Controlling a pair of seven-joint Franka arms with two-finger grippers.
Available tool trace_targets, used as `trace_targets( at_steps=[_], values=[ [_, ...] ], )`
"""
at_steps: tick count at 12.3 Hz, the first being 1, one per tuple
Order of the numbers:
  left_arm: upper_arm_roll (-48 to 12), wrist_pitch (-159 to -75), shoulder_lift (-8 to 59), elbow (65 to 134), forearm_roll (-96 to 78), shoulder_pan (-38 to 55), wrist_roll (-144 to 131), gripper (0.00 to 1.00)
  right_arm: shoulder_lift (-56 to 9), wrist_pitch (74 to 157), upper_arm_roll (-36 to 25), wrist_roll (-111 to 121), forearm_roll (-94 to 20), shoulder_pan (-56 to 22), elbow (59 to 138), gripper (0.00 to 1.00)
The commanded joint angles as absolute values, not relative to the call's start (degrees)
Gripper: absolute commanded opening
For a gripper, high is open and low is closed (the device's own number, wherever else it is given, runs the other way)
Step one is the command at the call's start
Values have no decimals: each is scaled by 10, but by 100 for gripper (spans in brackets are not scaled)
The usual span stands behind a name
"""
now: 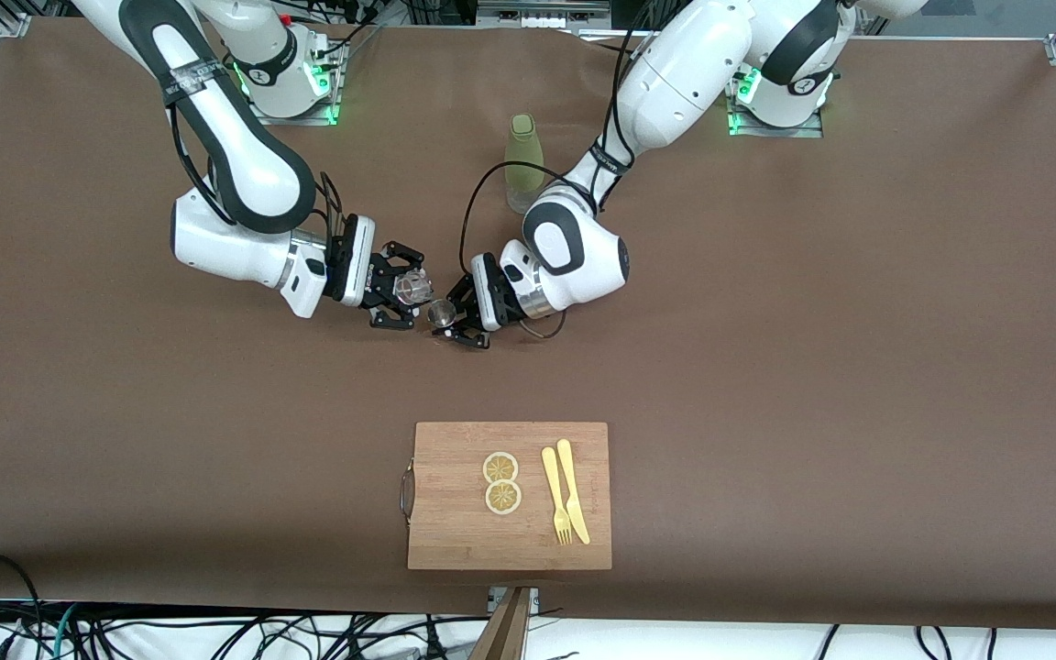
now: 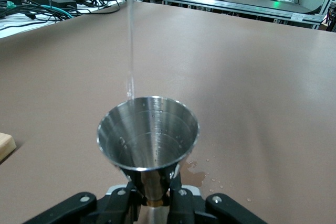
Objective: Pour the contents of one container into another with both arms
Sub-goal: 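Tilt the glass cup over the jigger held by the left gripper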
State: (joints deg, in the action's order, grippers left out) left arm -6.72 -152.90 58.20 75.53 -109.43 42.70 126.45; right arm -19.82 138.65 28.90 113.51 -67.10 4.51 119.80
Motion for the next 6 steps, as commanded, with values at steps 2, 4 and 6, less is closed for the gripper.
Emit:
trace_targets(
  at_steps=[2, 4, 6],
  values=[
    [-64, -1539, 592, 734, -1119, 433, 1270, 0, -190, 1402, 290, 1121, -665, 36, 1204, 6],
    [-64, -1539, 592, 734, -1119, 434, 1270, 0, -190, 1403, 290, 1121, -664, 36, 1204, 6],
    [-64, -1539, 592, 734, -1119, 433, 1270, 0, -190, 1403, 290, 1121, -665, 36, 1204, 6]
  ],
)
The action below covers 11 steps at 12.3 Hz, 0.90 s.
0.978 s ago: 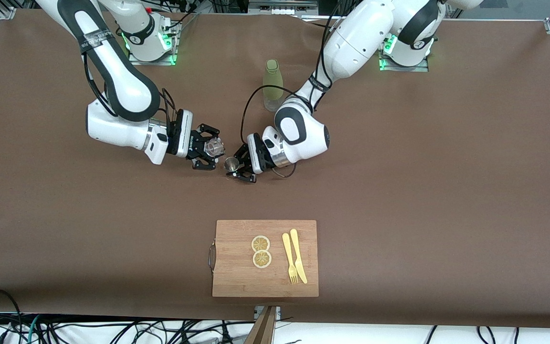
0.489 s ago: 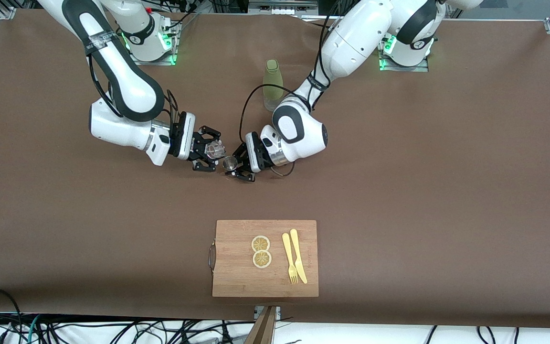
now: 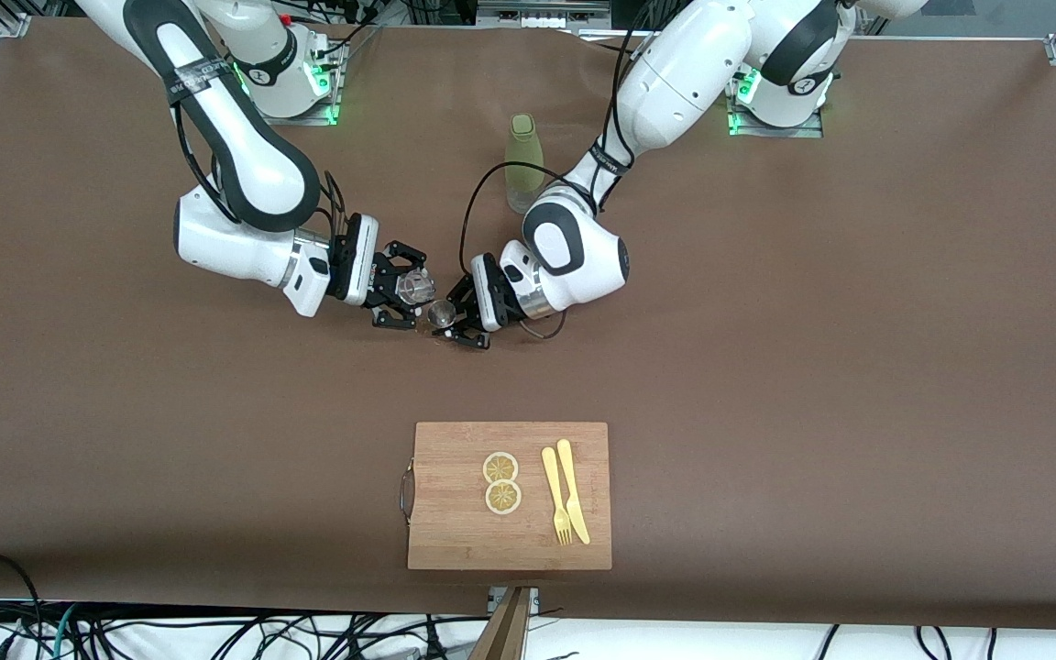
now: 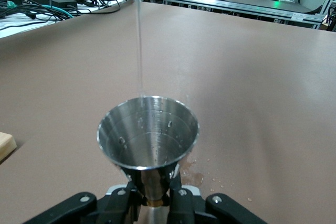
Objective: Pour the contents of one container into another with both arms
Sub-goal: 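Tilt the glass cup over the jigger held by the left gripper, then upright the glass cup with the right gripper while the left gripper withdraws the jigger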
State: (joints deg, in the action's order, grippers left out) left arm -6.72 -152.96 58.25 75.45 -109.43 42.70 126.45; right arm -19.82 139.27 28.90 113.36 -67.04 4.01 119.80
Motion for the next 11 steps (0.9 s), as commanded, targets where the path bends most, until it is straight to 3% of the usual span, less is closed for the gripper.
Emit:
trace_targets(
  at_steps=[1, 5, 7, 11],
  values=[
    [-64, -1538, 592, 734, -1119, 434, 1270, 0, -189, 1401, 290, 1121, -665, 37, 1205, 6],
    [-65, -1538, 590, 733, -1120, 433, 1270, 0, -177, 1343, 288, 1148, -674, 75, 1216, 6],
    [-64, -1535, 584, 736, -1119, 431, 1270, 0, -176, 1271, 276, 1188, -695, 113, 1216, 6],
    [-64, -1526, 558, 751, -1111, 407, 1275, 0, -193, 1164, 202, 1277, -712, 135, 1210, 6]
  ],
)
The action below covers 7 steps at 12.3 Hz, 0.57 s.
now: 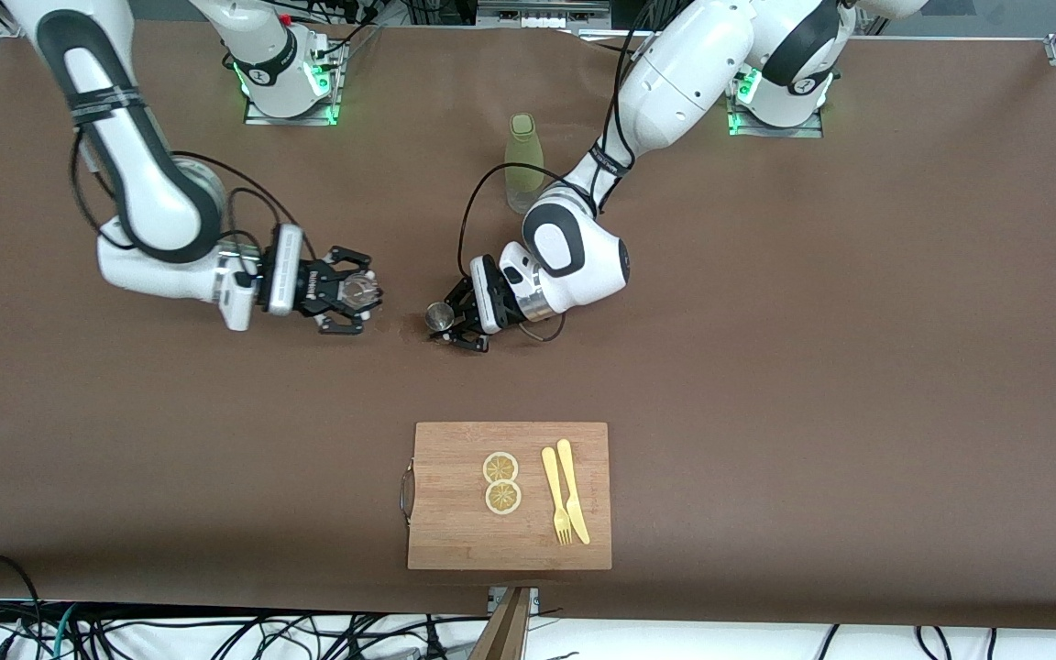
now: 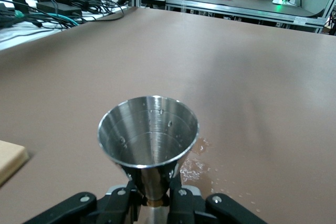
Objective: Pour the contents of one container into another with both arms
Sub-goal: 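Upright the glass cup with the right gripper while the left gripper withdraws the jigger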
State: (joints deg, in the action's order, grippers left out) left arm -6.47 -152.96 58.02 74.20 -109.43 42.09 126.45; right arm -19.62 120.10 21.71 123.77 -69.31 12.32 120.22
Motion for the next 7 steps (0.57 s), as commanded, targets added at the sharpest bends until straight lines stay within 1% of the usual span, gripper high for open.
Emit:
trace_targets(
  at_steps=[1, 3, 4, 7],
  values=[
    [-63, -1511, 549, 762, -1110, 402, 1275, 0, -199, 1139, 198, 1299, -712, 152, 1209, 6],
    [-64, -1498, 536, 778, -1090, 382, 1277, 0, -225, 1090, 171, 1356, -712, 174, 1208, 6],
    [-64, -1482, 523, 796, -1077, 372, 1277, 0, -241, 1067, 164, 1386, -712, 184, 1202, 6],
    [-64, -1410, 482, 861, -1042, 317, 1307, 0, -296, 1009, 141, 1447, -702, 228, 1176, 6]
  ],
)
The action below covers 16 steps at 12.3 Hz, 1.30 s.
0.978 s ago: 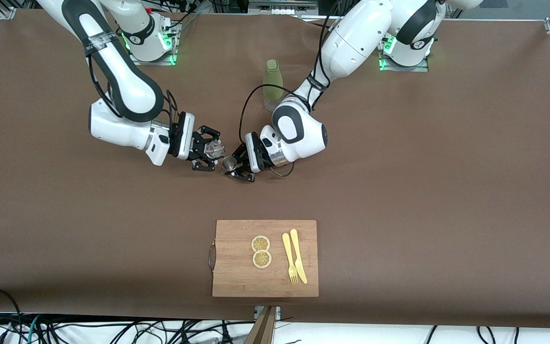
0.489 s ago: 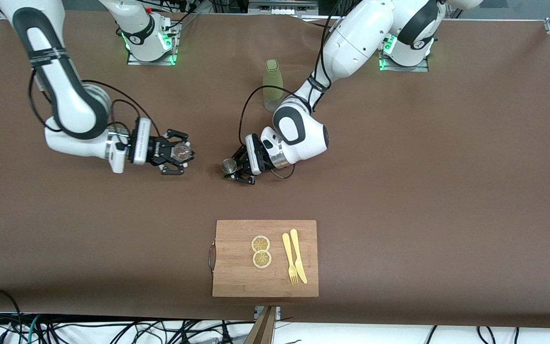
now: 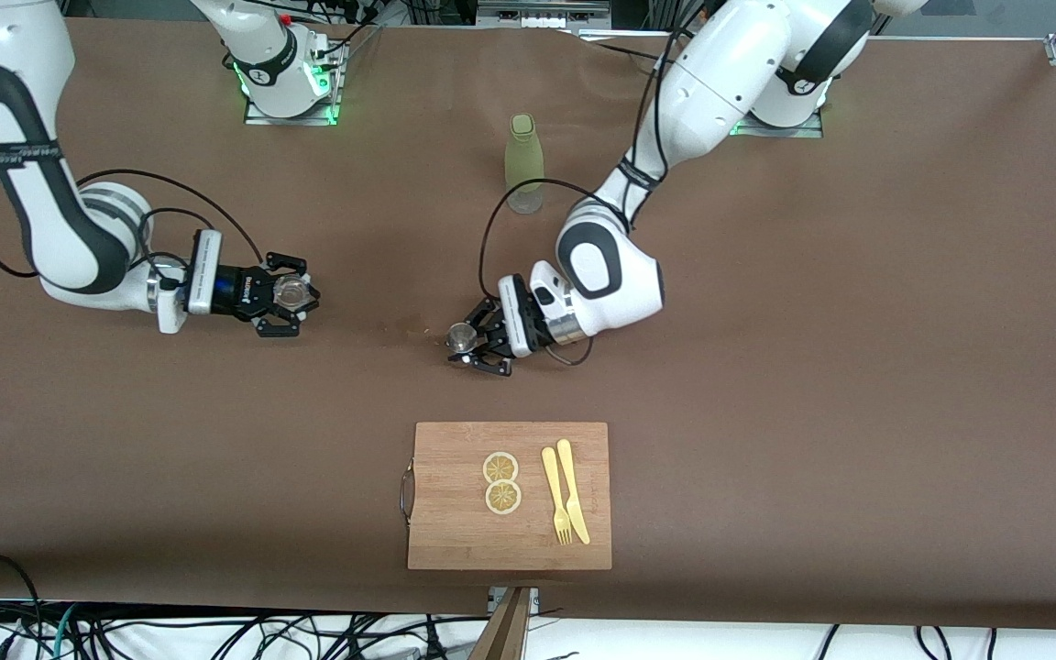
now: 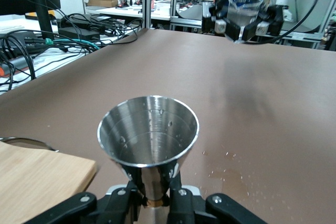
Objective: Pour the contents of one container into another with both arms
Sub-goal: 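Upright the glass cup with the right gripper while the left gripper withdraws the jigger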
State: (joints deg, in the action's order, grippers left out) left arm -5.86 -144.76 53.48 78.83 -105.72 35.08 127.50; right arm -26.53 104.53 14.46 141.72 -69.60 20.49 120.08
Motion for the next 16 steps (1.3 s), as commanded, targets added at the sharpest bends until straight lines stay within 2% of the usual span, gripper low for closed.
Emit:
trace_targets(
  at_steps=[1, 4, 8, 13, 16],
  values=[
    [-64, -1388, 471, 880, -1031, 301, 1318, 0, -308, 1001, 140, 1458, -697, 249, 1172, 7],
    [-64, -1329, 439, 931, -950, 238, 1322, 0, -382, 969, 140, 1500, -657, 297, 1135, 8],
    [-62, -1236, 410, 981, -868, 156, 1344, 0, -440, 965, 133, 1545, -636, 324, 1129, 9],
    [-60, -1156, 388, 1037, -785, 38, 1410, 0, -513, 972, 133, 1580, -624, 325, 1075, 10],
    [-42, -1097, 385, 1040, -725, -16, 1432, 0, -529, 985, 133, 1593, -617, 325, 1066, 10]
  ],
)
